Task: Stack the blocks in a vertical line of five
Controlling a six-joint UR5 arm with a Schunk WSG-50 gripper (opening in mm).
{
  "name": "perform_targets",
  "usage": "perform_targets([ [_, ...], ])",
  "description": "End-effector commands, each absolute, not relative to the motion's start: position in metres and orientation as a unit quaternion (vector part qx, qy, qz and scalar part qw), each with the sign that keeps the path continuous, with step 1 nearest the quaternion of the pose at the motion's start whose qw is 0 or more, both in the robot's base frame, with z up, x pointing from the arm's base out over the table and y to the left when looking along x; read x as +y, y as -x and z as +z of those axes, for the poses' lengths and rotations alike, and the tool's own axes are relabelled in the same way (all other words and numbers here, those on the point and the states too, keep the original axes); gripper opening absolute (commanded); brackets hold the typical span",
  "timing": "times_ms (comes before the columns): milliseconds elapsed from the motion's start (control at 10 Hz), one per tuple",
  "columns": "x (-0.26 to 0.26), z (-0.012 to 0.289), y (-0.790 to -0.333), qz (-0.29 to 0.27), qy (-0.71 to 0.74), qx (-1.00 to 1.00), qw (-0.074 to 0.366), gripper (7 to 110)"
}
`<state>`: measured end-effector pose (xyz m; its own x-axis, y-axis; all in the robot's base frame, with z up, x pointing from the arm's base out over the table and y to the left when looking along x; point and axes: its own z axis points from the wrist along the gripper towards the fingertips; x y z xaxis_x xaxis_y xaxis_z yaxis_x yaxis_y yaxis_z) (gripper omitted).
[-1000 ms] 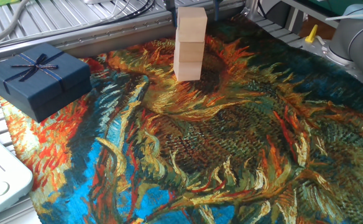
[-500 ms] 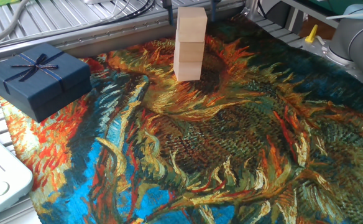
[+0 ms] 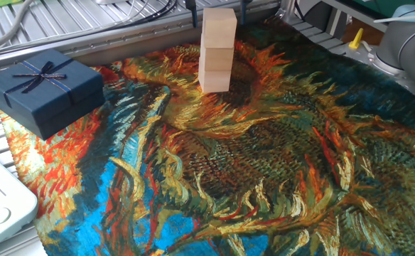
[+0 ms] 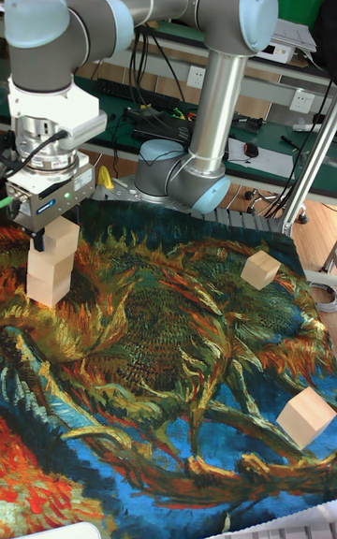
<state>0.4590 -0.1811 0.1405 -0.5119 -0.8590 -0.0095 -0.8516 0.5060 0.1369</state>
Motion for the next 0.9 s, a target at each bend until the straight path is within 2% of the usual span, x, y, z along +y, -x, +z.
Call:
perform_targets([
  [0, -0.1901, 0.1407, -0.4588, -0.048, -0.487, -0.871, 0.040, 88],
  [200, -0.1845, 0.1415, -0.4546, -0.062, -0.494, -0.867, 0.041, 88],
  [800, -0.1921, 0.1410, -0.4554, -0.048, -0.498, -0.864, 0.047, 88],
])
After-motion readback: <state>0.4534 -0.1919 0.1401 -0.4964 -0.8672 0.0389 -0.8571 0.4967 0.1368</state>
